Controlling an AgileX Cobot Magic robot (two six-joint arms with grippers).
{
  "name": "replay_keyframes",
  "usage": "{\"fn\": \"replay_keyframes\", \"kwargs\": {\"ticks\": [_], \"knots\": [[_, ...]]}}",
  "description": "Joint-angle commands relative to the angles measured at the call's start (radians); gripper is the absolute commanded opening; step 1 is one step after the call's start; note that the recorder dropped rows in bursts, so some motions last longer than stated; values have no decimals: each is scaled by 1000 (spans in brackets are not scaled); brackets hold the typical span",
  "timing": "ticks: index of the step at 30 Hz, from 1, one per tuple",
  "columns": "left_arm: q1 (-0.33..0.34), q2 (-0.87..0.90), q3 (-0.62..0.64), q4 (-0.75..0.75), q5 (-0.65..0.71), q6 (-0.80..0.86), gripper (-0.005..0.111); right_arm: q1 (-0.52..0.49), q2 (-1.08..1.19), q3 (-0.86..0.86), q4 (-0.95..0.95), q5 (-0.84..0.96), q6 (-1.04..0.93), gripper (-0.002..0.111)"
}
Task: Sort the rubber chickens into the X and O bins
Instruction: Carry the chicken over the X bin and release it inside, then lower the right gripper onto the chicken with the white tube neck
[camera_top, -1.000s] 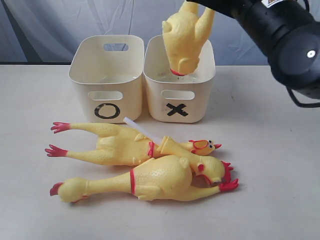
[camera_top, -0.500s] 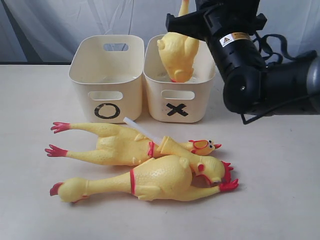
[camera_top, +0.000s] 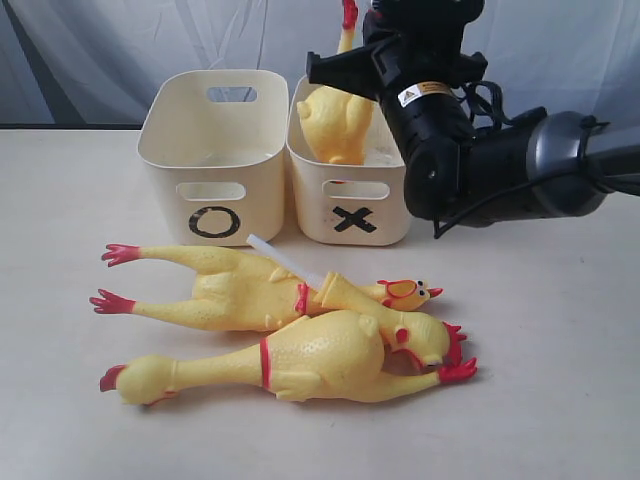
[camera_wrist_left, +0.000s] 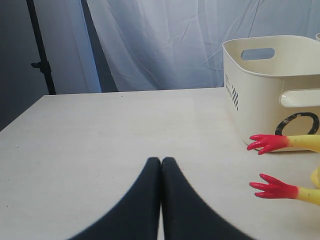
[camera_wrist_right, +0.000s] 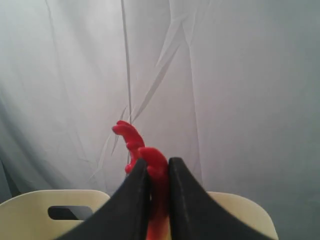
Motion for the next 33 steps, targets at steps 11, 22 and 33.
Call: {"fn": "replay_keyframes", "kwargs": {"ticks": [11, 22, 33], "knots": [[-5, -4, 4, -1, -5, -3, 0, -1, 2, -9, 46, 30, -10, 27], [-5, -4, 4, -1, -5, -3, 0, -1, -10, -9, 41, 30, -10, 54], [-5, -4, 4, -1, -5, -3, 0, -1, -117, -9, 12, 120, -10, 54]]}}
